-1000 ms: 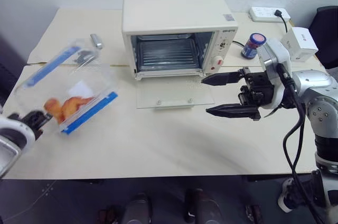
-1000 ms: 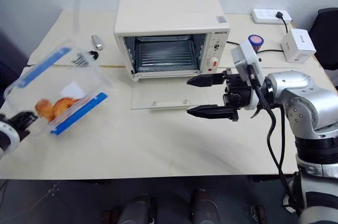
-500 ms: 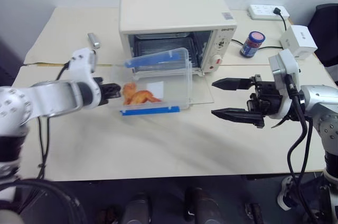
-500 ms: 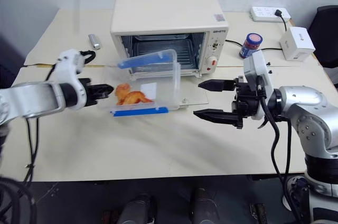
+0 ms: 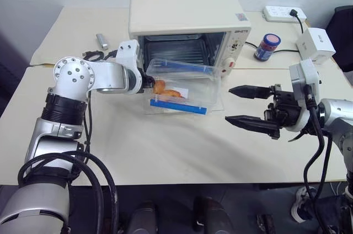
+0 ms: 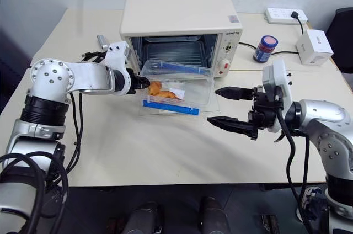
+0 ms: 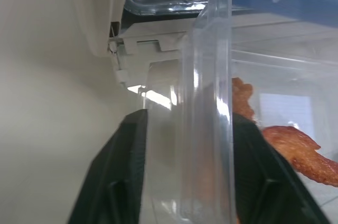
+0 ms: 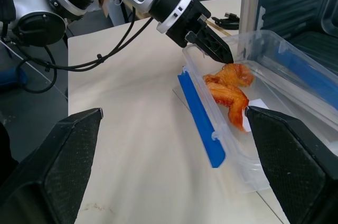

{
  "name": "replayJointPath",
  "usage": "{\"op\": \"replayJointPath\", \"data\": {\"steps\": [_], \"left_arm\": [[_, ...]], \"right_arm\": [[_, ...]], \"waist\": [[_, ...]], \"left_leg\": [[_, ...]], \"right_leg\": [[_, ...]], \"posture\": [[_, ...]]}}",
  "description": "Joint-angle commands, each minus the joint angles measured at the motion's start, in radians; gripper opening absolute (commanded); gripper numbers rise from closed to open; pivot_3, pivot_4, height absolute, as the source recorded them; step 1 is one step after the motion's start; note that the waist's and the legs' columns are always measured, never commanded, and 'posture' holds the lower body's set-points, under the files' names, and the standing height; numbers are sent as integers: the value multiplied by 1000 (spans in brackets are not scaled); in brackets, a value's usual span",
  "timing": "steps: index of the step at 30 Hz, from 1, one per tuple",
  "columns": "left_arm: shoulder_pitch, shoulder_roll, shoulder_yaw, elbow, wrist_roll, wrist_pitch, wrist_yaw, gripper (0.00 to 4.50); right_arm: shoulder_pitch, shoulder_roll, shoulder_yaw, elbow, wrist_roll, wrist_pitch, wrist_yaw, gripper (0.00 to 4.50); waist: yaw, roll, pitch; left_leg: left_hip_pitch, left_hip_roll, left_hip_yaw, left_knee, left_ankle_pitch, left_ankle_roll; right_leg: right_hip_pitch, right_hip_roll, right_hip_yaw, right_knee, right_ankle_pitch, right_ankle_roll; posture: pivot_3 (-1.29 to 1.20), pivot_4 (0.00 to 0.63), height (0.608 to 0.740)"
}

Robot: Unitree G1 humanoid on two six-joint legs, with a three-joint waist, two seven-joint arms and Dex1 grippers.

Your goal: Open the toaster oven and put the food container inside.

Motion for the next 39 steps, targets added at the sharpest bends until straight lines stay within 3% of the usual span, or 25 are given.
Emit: {"op": "replayJointPath", "data": {"steps": [1, 4, 8, 11, 14, 17, 22, 26, 33, 39], "left_arm": [[-27, 13, 91, -87, 83, -1, -65, 2448], [-3, 27, 157, -189, 135, -24, -144, 2448], [91, 76, 314, -327, 82, -40, -303, 2448], [190, 130, 416, -429, 55, -72, -526, 1882], [342, 250, 446, -571, 55, -56, -873, 942], [514, 378, 396, -686, 175, -120, -1181, 85], [669, 440, 237, -717, 474, -343, -1425, 0], [620, 379, 102, -641, 660, -427, -1442, 0], [513, 238, 5, -502, 836, -497, -1454, 0], [289, -32, 14, -191, 980, -577, -1306, 0]], "right_arm": [[9, -17, -25, -10, -16, -39, 1, 4500], [18, -24, -18, -6, -31, -49, 7, 4500], [33, -30, -7, -17, -45, -47, 11, 4500], [51, -22, 0, -34, -24, -32, 8, 3927], [67, -4, 29, -63, -13, -24, 0, 2910], [73, 22, 83, -74, -37, -35, -13, 1904], [51, 94, 222, -49, -160, -89, -65, 155], [7, 147, 328, 31, -290, -150, -100, 30], [-117, 250, 373, 231, -457, -256, -189, 30], [-279, 366, 345, 506, -586, -396, -316, 30]], "waist": [[2, 0, 0], [2, 0, 0], [-3, 0, 0], [-4, 0, 0], [-5, 0, 0], [-4, 0, 0], [4, 0, 0], [2, 0, 0], [-1, 0, 0], [2, 0, 0]], "left_leg": [[0, 0, 0, 0, 0, 0], [0, 0, 0, 0, 1, 0], [0, 0, 0, -1, 1, 0], [0, 0, 0, -1, 1, -1], [0, 0, 0, 0, 1, -1], [1, 0, 0, 0, 1, -1], [1, 0, 0, 0, 2, -1], [1, 0, 0, 0, 2, 0], [-2, 0, 2, 0, 1, 1], [-3, 0, 1, 2, 2, 2]], "right_leg": [[0, 0, 0, 0, 0, 0], [0, 0, 0, 0, 0, 0], [0, 0, 0, 1, 0, 0], [0, 0, 0, 1, 0, 0], [0, 0, 0, 1, 0, 0], [0, 0, 0, 1, 0, 0], [0, 0, 0, -2, -1, -1], [0, 0, 0, -2, -1, -1], [-2, 0, 0, 1, 0, 0], [-2, 0, 0, 3, 0, 1]], "posture": [[0, 150, 740], [0, 150, 740], [0, 150, 740], [0, 150, 740], [0, 150, 740], [0, 150, 740], [0, 150, 740], [0, 150, 740], [0, 150, 740], [0, 150, 740]]}}
